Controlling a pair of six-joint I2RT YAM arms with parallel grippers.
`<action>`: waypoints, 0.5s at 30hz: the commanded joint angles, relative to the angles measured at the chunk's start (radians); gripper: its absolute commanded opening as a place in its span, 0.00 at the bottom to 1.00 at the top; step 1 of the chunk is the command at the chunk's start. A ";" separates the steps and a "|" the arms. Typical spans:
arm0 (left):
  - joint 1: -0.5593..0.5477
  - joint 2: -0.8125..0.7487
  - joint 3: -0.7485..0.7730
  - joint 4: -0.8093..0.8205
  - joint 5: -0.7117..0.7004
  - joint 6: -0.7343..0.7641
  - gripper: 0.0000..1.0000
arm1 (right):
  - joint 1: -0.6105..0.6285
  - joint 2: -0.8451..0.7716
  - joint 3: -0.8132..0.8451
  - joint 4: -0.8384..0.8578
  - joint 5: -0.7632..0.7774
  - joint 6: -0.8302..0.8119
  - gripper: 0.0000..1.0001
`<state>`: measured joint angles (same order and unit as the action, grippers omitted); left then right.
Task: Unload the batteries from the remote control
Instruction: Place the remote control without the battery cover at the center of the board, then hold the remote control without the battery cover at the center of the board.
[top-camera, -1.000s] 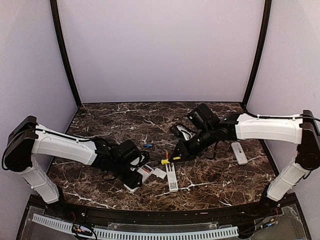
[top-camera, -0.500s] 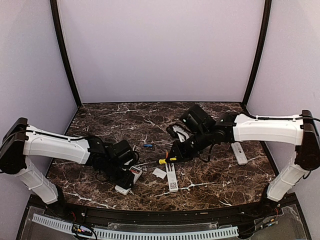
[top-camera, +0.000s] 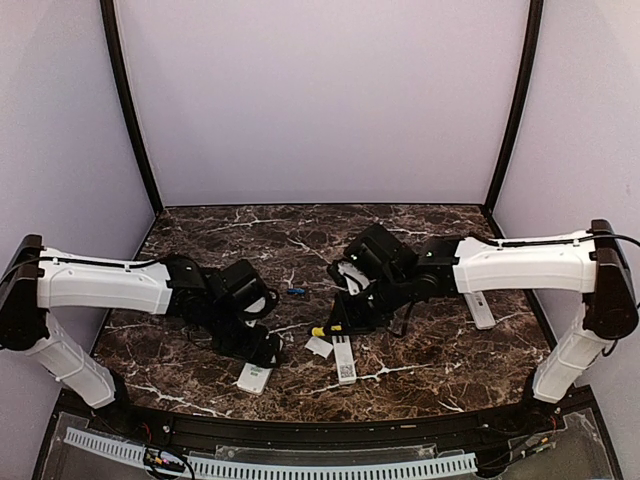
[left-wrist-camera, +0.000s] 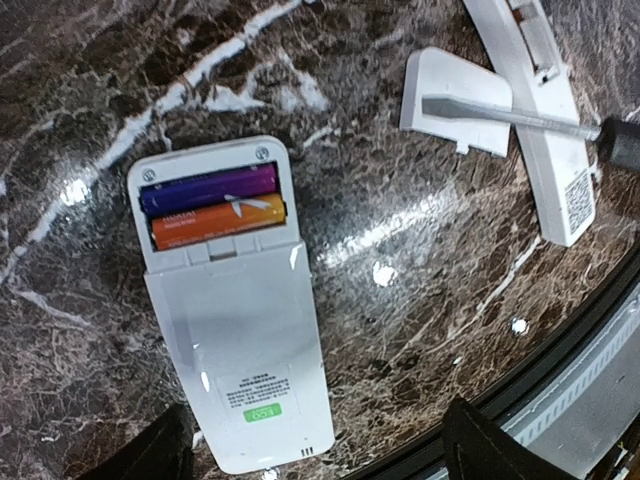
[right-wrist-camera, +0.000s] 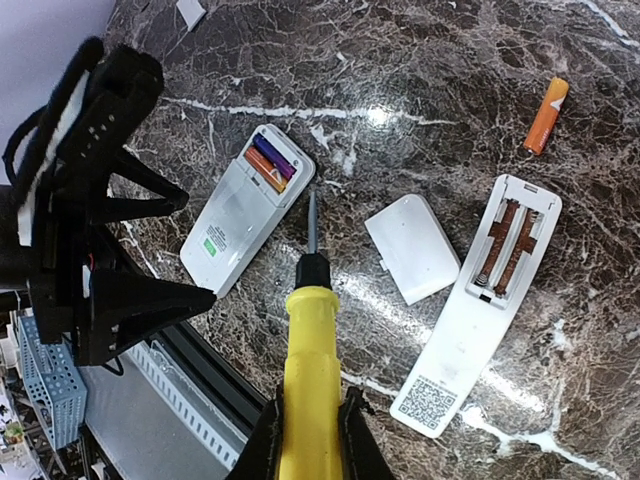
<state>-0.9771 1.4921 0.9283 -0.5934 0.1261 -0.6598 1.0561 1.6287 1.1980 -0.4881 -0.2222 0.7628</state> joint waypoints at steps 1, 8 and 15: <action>0.095 -0.076 0.001 -0.001 0.107 0.021 0.85 | 0.040 0.015 0.041 0.038 0.073 0.066 0.00; 0.257 -0.083 -0.013 0.032 0.260 0.135 0.67 | 0.078 0.055 0.087 0.023 0.113 0.121 0.00; 0.337 -0.006 -0.021 0.078 0.380 0.196 0.53 | 0.106 0.107 0.150 -0.023 0.114 0.160 0.00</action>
<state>-0.6682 1.4490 0.9268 -0.5396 0.3954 -0.5243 1.1427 1.7065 1.2999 -0.4812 -0.1284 0.8837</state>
